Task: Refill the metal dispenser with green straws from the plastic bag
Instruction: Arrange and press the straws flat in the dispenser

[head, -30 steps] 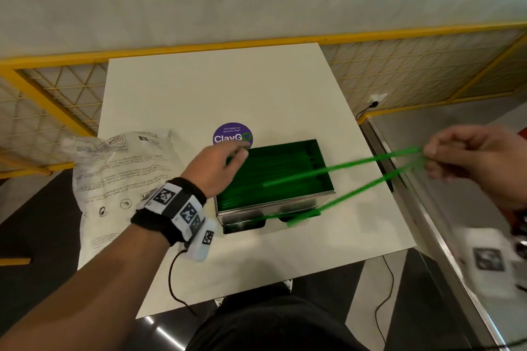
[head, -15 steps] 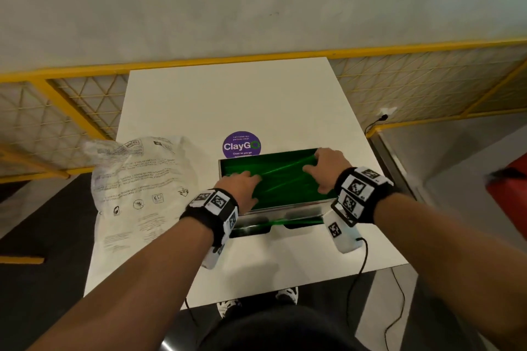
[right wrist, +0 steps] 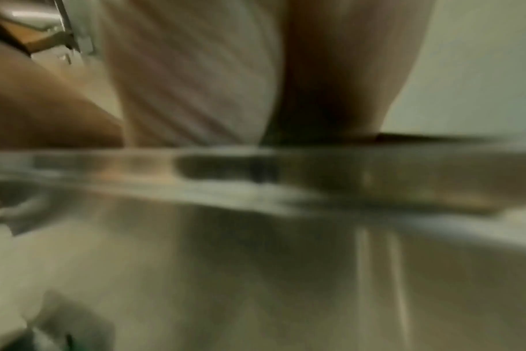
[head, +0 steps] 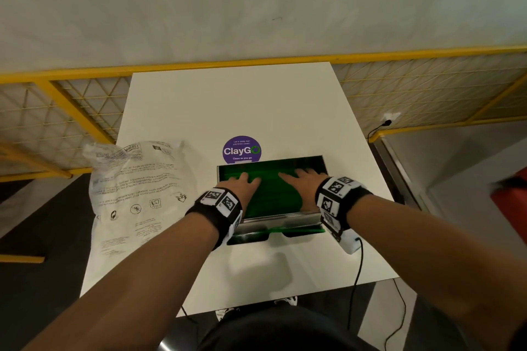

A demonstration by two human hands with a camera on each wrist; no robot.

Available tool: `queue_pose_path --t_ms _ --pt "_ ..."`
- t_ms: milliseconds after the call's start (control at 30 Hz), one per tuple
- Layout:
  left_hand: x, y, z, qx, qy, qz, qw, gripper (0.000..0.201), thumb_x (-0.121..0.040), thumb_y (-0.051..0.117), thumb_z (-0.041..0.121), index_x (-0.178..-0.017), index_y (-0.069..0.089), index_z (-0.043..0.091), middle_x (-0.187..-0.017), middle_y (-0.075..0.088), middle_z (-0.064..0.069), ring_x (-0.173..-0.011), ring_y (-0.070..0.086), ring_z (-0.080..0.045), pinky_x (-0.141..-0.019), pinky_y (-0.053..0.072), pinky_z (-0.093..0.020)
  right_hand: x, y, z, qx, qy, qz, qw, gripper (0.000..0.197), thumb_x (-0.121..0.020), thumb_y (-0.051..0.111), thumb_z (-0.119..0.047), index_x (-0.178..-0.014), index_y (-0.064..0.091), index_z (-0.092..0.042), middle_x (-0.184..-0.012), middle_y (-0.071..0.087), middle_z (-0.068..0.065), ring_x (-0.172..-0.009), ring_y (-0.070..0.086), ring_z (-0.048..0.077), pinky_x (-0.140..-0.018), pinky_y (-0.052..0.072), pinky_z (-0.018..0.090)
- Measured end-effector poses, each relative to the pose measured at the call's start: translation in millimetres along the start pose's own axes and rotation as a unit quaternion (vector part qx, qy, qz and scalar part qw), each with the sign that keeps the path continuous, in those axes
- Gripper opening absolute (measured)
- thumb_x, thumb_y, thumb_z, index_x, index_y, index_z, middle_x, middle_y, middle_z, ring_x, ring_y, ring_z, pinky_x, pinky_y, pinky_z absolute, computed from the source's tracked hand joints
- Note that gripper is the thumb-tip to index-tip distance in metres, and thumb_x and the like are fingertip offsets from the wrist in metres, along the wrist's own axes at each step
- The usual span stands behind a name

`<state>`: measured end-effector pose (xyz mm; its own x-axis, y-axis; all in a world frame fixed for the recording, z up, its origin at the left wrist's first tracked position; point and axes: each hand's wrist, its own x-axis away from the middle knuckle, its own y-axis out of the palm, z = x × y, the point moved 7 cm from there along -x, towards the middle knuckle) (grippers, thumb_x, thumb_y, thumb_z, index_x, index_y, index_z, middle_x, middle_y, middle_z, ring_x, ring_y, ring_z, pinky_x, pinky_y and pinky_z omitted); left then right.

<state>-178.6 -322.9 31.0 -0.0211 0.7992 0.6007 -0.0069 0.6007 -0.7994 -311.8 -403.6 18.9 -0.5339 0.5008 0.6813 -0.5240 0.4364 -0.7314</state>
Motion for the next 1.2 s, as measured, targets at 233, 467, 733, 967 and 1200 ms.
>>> queue_pose_path --t_ms 233,467,733,967,1200 --pt "1 -3 0 -0.043 -0.036 0.074 0.996 0.072 -0.082 0.062 0.006 -0.142 0.023 0.010 -0.135 0.036 -0.015 -0.112 0.051 -0.034 -0.083 0.047 -0.039 -1 -8 -1 0.094 0.001 0.083 0.992 0.100 -0.077 0.072 -0.040 -0.150 0.007 -0.021 -0.147 0.032 0.014 -0.126 0.043 0.036 -0.103 0.036 0.048" --pt "0 -2 -6 0.004 -0.040 0.103 0.994 0.083 -0.078 0.071 0.025 -0.142 0.019 0.011 -0.131 0.041 -0.014 -0.117 0.043 -0.031 -0.092 0.042 -0.039 12 -13 5 -0.006 -0.041 0.169 0.985 0.081 -0.084 0.067 -0.033 -0.147 0.018 -0.019 -0.135 0.044 0.013 -0.118 0.048 0.032 -0.101 0.038 0.041" --pt "3 5 1 -0.029 -0.016 0.100 0.994 0.061 -0.095 0.042 0.043 -0.145 0.019 0.016 -0.137 0.045 -0.007 -0.116 0.053 -0.026 -0.097 0.033 -0.037 9 -12 3 0.083 -0.058 0.144 0.984 0.070 -0.089 0.061 -0.033 -0.146 0.023 -0.020 -0.141 0.040 0.011 -0.124 0.045 0.031 -0.103 0.034 0.042" --pt "15 -21 -7 0.201 0.010 0.190 0.961 0.053 -0.090 0.055 0.038 -0.134 0.038 0.014 -0.130 0.046 -0.009 -0.117 0.048 -0.029 -0.099 0.039 -0.038 26 -24 8 -0.093 -0.079 0.180 0.976 0.068 -0.085 0.064 -0.037 -0.142 0.032 -0.020 -0.136 0.038 0.008 -0.125 0.037 0.028 -0.103 0.038 0.039" --pt "7 -3 9 0.143 0.082 0.081 0.983 0.036 -0.088 0.048 0.005 -0.123 0.053 0.010 -0.119 0.056 -0.013 -0.111 0.054 -0.030 -0.090 0.042 -0.033 38 -5 -5 -0.149 -0.038 0.055 0.987 0.032 -0.095 0.044 -0.018 -0.126 0.055 -0.014 -0.118 0.063 0.011 -0.103 0.061 0.026 -0.087 0.046 0.030"
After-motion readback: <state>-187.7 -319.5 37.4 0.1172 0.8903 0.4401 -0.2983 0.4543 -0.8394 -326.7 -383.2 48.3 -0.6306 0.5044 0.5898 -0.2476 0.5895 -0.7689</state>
